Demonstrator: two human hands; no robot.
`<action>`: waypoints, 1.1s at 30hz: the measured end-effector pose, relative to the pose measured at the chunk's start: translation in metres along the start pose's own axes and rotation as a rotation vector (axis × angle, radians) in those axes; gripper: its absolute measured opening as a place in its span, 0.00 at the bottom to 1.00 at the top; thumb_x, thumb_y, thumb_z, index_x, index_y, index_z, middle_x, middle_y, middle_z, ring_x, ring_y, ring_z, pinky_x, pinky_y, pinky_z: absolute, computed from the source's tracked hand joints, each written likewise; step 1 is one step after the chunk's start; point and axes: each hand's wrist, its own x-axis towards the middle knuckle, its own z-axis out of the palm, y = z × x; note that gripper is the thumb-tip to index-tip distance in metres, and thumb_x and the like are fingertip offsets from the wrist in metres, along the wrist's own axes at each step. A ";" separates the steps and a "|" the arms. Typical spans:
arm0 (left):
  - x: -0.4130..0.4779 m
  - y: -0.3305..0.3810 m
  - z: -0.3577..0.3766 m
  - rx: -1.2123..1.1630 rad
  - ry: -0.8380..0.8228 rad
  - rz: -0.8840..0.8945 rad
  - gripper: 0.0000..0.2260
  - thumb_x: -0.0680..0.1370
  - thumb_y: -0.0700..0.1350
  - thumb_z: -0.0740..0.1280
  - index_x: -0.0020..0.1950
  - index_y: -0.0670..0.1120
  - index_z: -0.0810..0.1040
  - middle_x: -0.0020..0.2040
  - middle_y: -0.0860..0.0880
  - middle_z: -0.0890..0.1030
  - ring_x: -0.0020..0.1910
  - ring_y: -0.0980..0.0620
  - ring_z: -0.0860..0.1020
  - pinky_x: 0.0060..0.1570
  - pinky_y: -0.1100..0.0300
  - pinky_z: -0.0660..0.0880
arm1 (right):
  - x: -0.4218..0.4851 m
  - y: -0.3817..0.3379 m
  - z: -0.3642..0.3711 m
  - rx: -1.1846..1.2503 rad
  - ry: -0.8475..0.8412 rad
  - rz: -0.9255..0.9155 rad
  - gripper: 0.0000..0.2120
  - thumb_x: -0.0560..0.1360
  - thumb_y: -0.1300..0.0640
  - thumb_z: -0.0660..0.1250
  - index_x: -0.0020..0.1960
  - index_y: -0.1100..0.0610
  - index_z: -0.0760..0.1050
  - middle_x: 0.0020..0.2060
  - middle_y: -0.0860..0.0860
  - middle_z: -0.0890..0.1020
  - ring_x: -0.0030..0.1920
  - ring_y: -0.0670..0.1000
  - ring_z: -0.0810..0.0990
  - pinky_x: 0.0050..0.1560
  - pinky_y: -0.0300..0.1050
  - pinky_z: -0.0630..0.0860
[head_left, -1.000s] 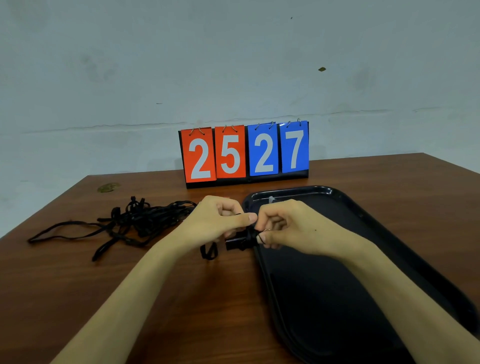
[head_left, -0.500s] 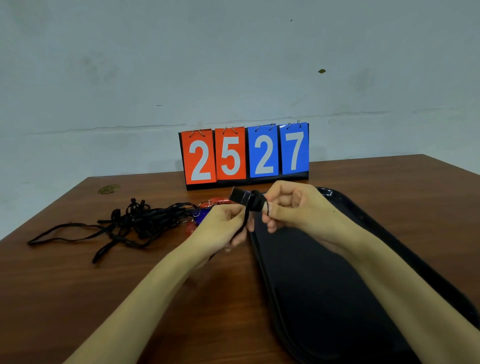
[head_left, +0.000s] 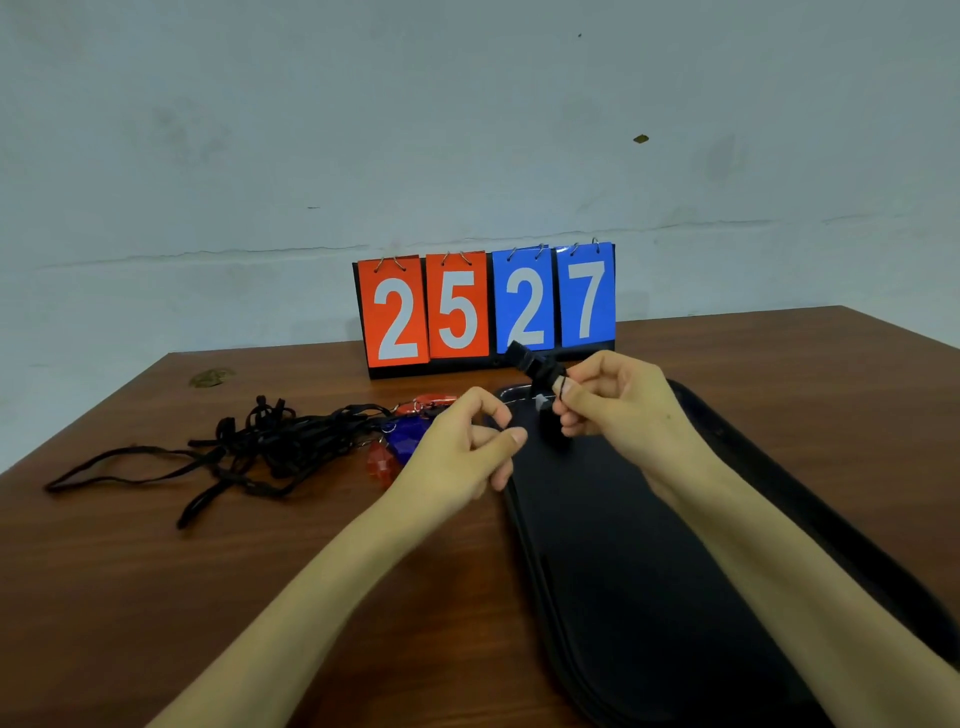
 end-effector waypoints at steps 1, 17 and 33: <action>0.000 -0.001 0.000 0.027 -0.003 0.016 0.04 0.80 0.43 0.61 0.50 0.43 0.69 0.24 0.50 0.74 0.18 0.58 0.63 0.20 0.70 0.61 | 0.000 0.001 0.001 -0.052 0.014 -0.013 0.01 0.75 0.62 0.67 0.45 0.58 0.76 0.34 0.51 0.82 0.33 0.45 0.80 0.39 0.38 0.79; 0.002 -0.005 -0.008 0.338 0.032 0.045 0.13 0.74 0.53 0.67 0.35 0.46 0.76 0.26 0.50 0.72 0.28 0.56 0.70 0.38 0.62 0.72 | -0.002 0.015 0.003 -0.808 -0.048 -0.291 0.04 0.75 0.57 0.67 0.45 0.53 0.72 0.36 0.44 0.75 0.38 0.42 0.74 0.38 0.31 0.69; 0.003 0.004 -0.022 0.251 0.043 0.084 0.16 0.74 0.55 0.65 0.31 0.47 0.76 0.25 0.52 0.73 0.24 0.58 0.68 0.27 0.69 0.65 | -0.011 0.002 0.008 -0.492 -0.538 -0.221 0.02 0.74 0.61 0.68 0.45 0.58 0.75 0.36 0.51 0.82 0.36 0.45 0.81 0.43 0.41 0.81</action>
